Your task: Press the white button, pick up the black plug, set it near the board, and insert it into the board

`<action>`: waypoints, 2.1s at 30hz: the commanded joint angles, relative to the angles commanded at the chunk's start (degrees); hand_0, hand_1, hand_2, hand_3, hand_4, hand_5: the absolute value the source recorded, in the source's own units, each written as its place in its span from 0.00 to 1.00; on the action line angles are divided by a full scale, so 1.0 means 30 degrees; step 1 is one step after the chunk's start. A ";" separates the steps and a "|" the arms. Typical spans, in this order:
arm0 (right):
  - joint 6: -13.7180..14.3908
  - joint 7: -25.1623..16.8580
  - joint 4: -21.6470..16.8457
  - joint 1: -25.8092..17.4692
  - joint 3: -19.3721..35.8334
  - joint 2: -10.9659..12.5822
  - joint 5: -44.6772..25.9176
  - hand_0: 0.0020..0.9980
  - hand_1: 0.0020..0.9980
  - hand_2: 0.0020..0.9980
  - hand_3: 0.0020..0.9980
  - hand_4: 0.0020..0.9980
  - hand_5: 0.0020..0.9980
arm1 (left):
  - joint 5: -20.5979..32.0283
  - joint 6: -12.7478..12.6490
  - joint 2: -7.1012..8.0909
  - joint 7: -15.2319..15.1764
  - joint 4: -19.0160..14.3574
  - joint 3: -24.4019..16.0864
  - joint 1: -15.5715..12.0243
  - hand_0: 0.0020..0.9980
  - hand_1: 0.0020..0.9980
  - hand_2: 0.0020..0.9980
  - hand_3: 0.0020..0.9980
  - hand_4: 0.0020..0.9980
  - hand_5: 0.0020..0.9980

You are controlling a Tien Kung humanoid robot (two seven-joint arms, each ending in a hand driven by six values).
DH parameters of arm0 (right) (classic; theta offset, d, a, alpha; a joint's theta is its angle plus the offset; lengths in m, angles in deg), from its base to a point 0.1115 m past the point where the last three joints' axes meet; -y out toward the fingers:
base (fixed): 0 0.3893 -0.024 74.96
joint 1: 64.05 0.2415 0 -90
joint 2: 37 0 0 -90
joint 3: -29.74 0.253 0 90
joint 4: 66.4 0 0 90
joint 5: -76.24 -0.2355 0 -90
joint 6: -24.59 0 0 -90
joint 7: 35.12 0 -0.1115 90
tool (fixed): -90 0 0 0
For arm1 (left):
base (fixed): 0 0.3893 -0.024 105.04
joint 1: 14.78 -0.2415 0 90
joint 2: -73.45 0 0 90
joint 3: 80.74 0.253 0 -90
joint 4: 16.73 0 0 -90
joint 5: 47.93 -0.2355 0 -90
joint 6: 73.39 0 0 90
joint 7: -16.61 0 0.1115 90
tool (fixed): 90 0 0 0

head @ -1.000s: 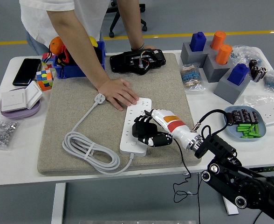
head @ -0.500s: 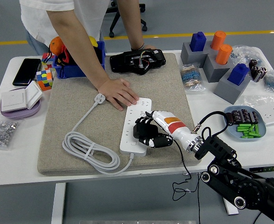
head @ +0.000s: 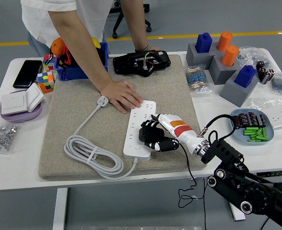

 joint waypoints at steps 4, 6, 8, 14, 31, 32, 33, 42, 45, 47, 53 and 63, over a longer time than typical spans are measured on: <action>-0.0087 0.0144 0.0012 0.0005 0.0068 -0.0015 0.0177 0.00 0.04 0.13 0.43 0.65 0.00 | -0.0006 -0.0001 0.0000 0.0004 0.0000 -0.0002 -0.0004 0.47 0.50 0.52 0.57 0.61 0.25; -0.0113 0.0124 0.0028 -0.0001 0.0121 -0.0019 0.0137 0.00 0.05 0.13 0.47 0.66 0.00 | 0.0000 -0.0001 -0.0004 0.0001 0.0000 0.0007 -0.0004 0.47 0.50 0.52 0.57 0.61 0.25; -0.0131 0.0104 0.0039 -0.0010 0.0151 -0.0019 0.0138 0.00 0.05 0.13 0.47 0.66 0.00 | 0.0015 -0.0001 -0.0008 -0.0005 0.0000 0.0016 -0.0010 0.47 0.50 0.52 0.57 0.61 0.25; -0.0104 -0.0028 0.0104 0.0004 0.0209 -0.0012 0.0019 0.08 0.15 0.20 0.53 0.74 0.00 | 0.0022 0.0001 -0.0008 -0.0013 0.0000 0.0023 0.0024 0.47 0.50 0.52 0.57 0.61 0.25; -0.0471 -0.0510 0.0154 -0.0008 0.0198 0.0018 -0.0405 0.16 0.30 0.39 0.54 1.00 0.18 | 0.0090 0.0008 0.0009 -0.0001 0.0000 0.0103 0.0015 0.47 0.50 0.52 0.57 0.61 0.25; -0.0450 -0.0529 0.0155 -0.0003 0.0208 0.0007 -0.0415 0.16 0.30 0.39 0.54 1.00 0.18 | 0.0099 0.0011 0.0009 0.0005 0.0000 0.0119 0.0014 0.47 0.50 0.52 0.57 0.61 0.25; -0.0431 -0.0543 0.0158 -0.0002 0.0214 -0.0001 -0.0425 0.16 0.30 0.39 0.54 1.00 0.18 | 0.0109 0.0012 0.0009 0.0008 0.0000 0.0133 0.0013 0.47 0.50 0.52 0.57 0.61 0.25; -0.0190 -0.0648 0.0194 0.0000 0.0219 -0.0034 -0.0460 0.15 0.33 0.41 0.55 1.00 0.20 | 0.0170 0.0015 0.0001 -0.0012 0.0000 0.0183 0.0047 0.47 0.50 0.52 0.57 0.61 0.25; -0.0155 -0.0669 0.0199 0.0013 0.0243 -0.0031 -0.0447 0.15 0.33 0.41 0.55 1.00 0.20 | 0.0085 0.0017 0.0008 0.0008 0.0000 0.0107 0.0052 0.47 0.50 0.52 0.57 0.61 0.25; -0.0112 -0.0688 0.0203 0.0016 0.0251 -0.0025 -0.0440 0.15 0.33 0.41 0.55 1.00 0.20 | 0.0088 0.0017 0.0012 0.0005 0.0000 0.0108 0.0052 0.47 0.50 0.52 0.57 0.61 0.25; -0.0047 -0.0764 0.0227 -0.0007 0.0236 -0.0027 -0.0437 0.15 0.34 0.42 0.55 1.00 0.21 | 0.0142 0.0020 -0.0009 -0.0008 0.0000 0.0156 0.0042 0.47 0.50 0.52 0.57 0.61 0.25; 0.0060 -0.0968 0.0236 -0.0023 0.0208 -0.0018 -0.0420 0.16 0.35 0.42 0.55 1.00 0.21 | 0.0136 0.0024 0.0011 0.0016 0.0000 0.0166 0.0029 0.47 0.50 0.52 0.57 0.61 0.25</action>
